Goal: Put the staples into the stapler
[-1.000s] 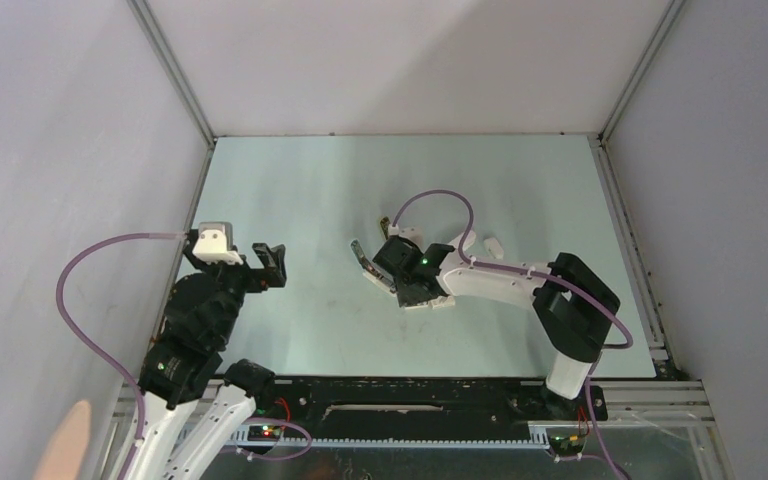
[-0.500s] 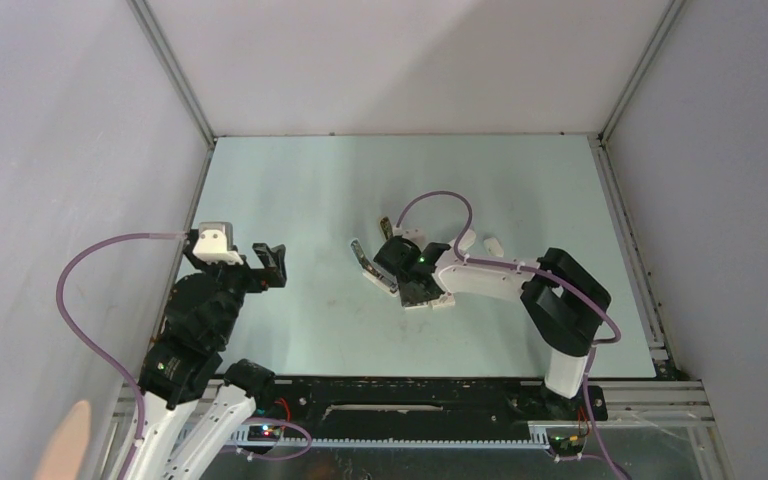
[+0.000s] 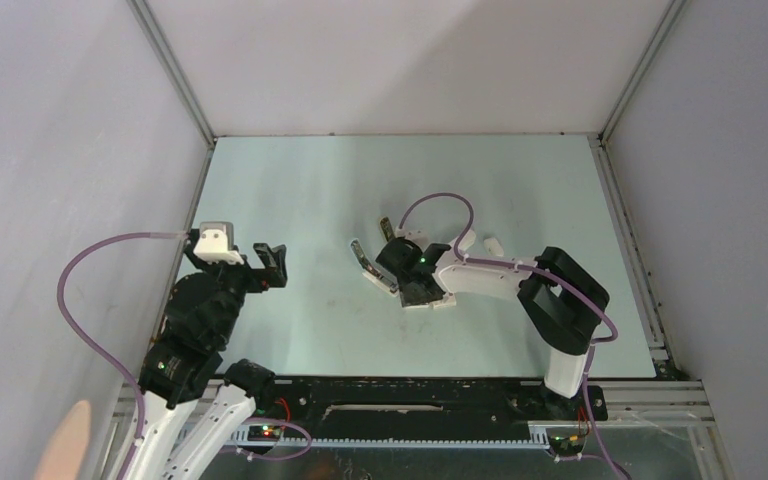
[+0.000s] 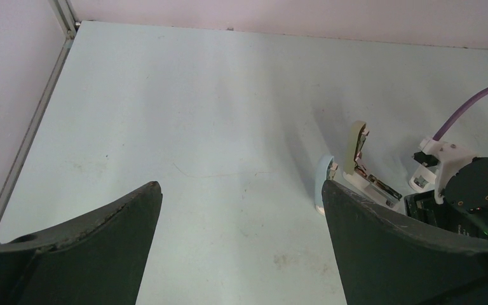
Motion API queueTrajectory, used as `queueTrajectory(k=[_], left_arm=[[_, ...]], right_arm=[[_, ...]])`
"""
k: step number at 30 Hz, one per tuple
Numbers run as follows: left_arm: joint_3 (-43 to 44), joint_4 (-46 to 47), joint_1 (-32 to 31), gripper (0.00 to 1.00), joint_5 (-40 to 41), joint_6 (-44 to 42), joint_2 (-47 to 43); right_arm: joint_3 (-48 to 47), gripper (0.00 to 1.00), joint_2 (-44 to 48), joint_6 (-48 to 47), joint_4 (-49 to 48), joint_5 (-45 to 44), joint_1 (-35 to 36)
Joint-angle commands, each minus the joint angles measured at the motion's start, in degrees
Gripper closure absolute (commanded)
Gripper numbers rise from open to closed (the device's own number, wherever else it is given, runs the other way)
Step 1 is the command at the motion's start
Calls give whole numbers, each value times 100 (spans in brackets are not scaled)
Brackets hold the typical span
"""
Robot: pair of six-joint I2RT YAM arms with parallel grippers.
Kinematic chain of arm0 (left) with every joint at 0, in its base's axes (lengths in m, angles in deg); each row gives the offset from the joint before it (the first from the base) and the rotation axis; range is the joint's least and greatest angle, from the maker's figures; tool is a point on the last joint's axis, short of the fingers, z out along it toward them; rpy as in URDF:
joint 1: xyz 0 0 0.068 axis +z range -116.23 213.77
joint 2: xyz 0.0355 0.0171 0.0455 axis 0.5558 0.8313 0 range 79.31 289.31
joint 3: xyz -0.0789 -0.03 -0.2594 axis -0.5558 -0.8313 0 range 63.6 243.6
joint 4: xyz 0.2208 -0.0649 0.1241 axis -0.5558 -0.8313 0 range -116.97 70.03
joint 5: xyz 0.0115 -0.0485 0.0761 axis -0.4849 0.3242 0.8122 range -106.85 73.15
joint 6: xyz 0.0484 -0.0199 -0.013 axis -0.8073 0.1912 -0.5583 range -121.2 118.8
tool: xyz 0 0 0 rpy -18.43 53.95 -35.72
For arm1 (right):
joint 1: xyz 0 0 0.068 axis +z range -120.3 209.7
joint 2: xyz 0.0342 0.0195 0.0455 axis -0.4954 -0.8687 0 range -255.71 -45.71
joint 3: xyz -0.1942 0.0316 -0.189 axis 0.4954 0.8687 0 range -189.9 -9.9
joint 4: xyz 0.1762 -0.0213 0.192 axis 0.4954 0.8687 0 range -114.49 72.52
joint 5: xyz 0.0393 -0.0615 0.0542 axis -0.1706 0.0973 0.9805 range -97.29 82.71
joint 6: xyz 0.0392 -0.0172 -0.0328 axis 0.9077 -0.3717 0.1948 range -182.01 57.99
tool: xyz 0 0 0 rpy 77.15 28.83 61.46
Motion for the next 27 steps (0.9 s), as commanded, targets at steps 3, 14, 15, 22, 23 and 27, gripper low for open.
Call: queueTrajectory(k=[3, 14, 15, 22, 23, 27], left_arm=[[22, 186, -27, 0, -9, -27, 72], [25, 196, -22, 0, -9, -27, 84], [21, 196, -25, 0, -9, -27, 81], [26, 197, -22, 0, -30, -27, 80], [27, 196, -27, 0, -27, -27, 81], [26, 198, -23, 0, -27, -27, 63]], right_arm=[[120, 52, 12, 192, -157, -11, -77], [126, 56, 100, 11, -303, 136, -12], [126, 56, 163, -32, -339, 147, 13], [117, 59, 526, -192, -400, 28, 44], [100, 59, 533, -194, -373, -2, 44], [40, 60, 466, -246, -342, -59, 41]])
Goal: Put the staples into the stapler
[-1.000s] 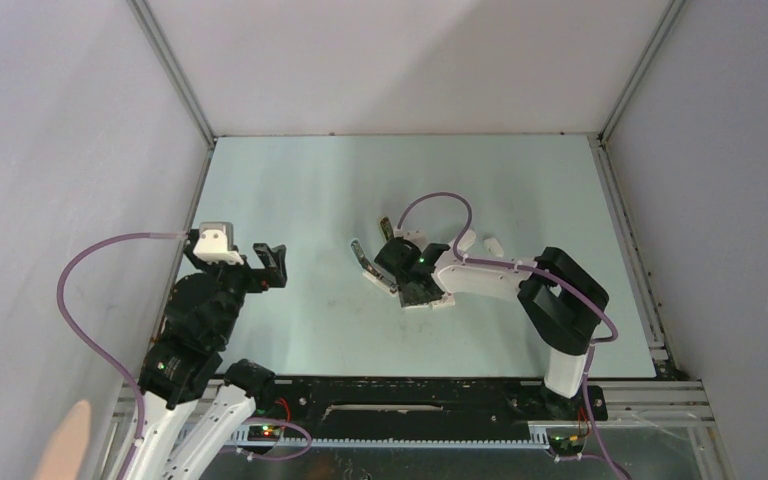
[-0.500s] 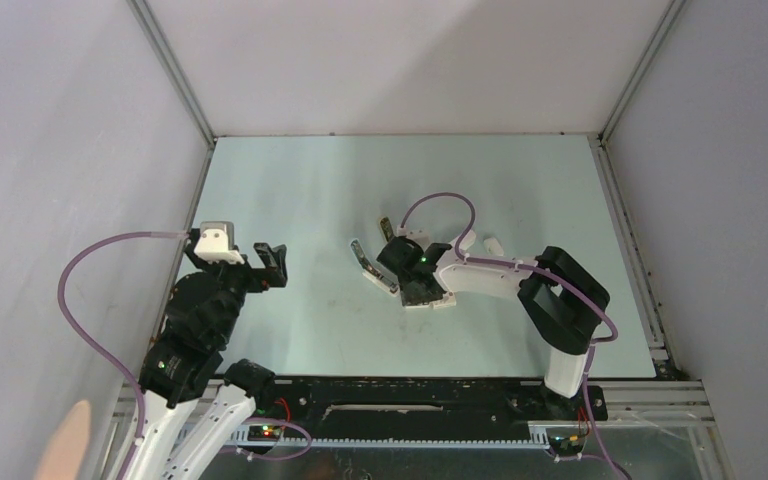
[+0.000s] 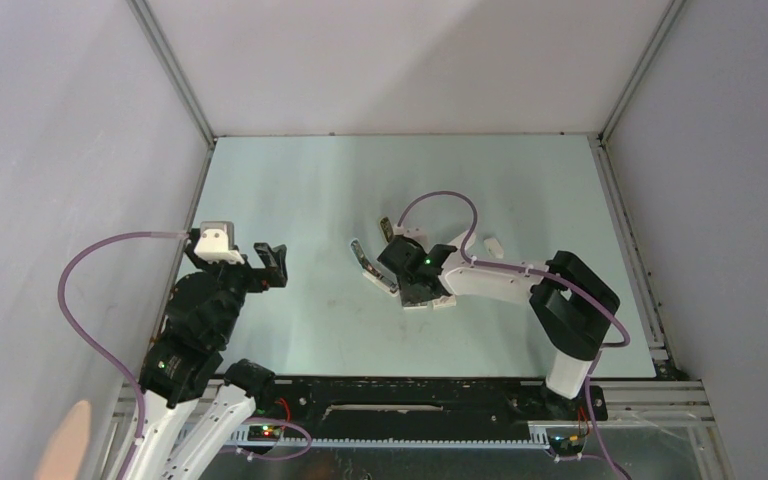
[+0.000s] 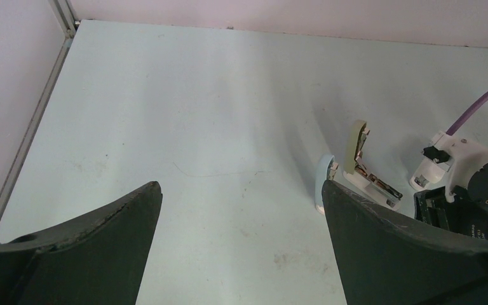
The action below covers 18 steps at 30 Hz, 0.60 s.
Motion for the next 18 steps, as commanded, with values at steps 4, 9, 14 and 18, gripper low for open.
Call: queueTrajectory(k=[4, 9, 14, 18], left_arm=[[27, 195, -22, 0, -19, -27, 20], [17, 196, -23, 0, -18, -27, 25], [17, 195, -23, 0, -24, -27, 42], [18, 194, -22, 0, -23, -27, 36]], right_arm=[[-167, 62, -44, -82, -65, -112, 9], [-192, 63, -192, -86, -118, -65, 23], [-236, 64, -310, -172, -177, -34, 10], [-282, 64, -404, -218, -186, -19, 12]])
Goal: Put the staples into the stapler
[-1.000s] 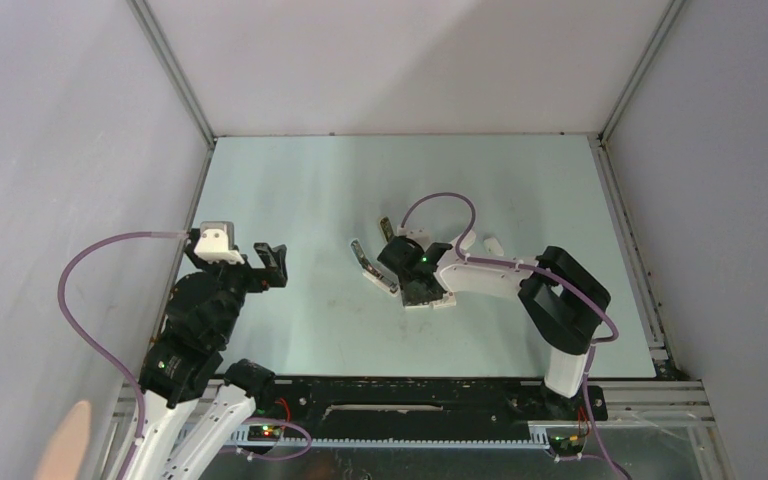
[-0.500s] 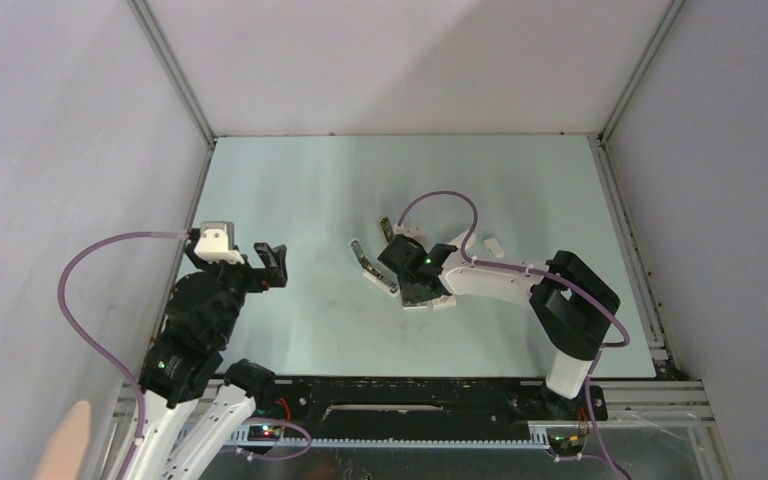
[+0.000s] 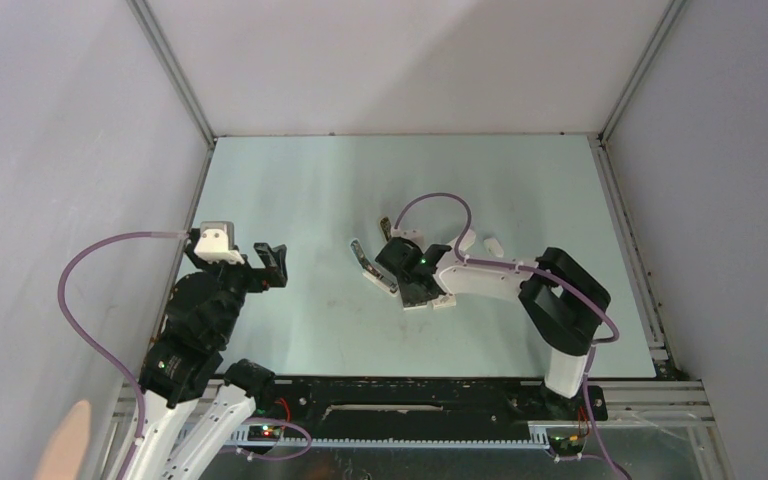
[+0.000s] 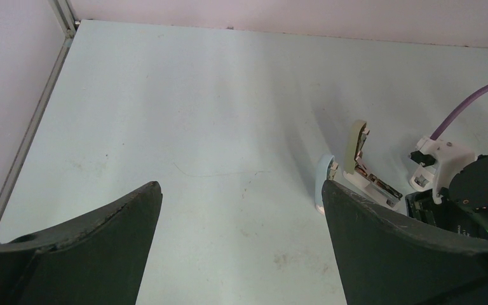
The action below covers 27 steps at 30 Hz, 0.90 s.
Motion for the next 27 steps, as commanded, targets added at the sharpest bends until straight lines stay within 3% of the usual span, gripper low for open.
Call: queueTrajectory(k=[1, 27], left_arm=[[18, 193, -22, 0, -23, -27, 42], [18, 207, -22, 0, -32, -35, 43]], right_arm=[[-241, 64, -165, -76, -147, -21, 17], [-458, 75, -421, -174, 346, -605, 169]])
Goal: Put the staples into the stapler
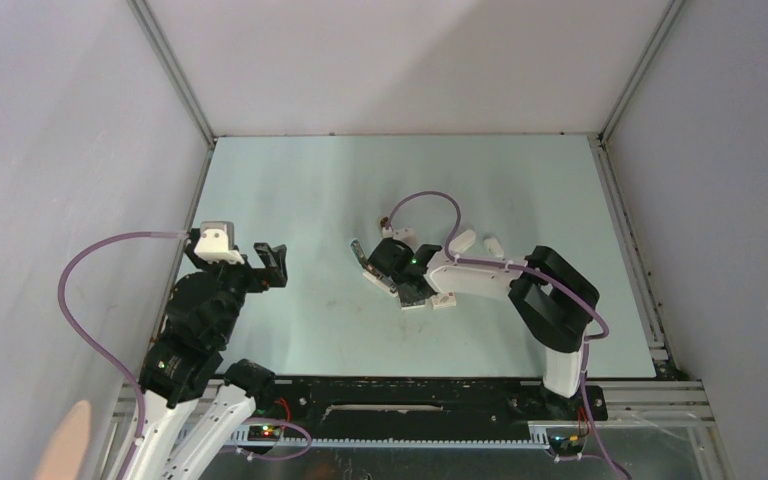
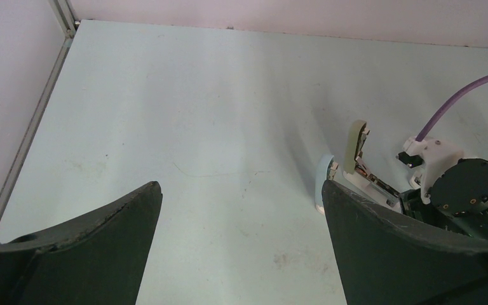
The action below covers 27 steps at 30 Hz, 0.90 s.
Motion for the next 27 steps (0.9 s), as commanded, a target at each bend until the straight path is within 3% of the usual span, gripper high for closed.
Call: queueTrajectory(k=[1, 13, 27], left_arm=[[18, 204, -25, 0, -30, -35, 43], [7, 213, -22, 0, -70, -35, 26], [9, 220, -23, 0, -87, -35, 14]], right_arm=[[-96, 75, -60, 91, 138, -187, 54], [-94, 83, 314, 69, 193, 19, -51], [0, 79, 495, -83, -44, 230, 13]])
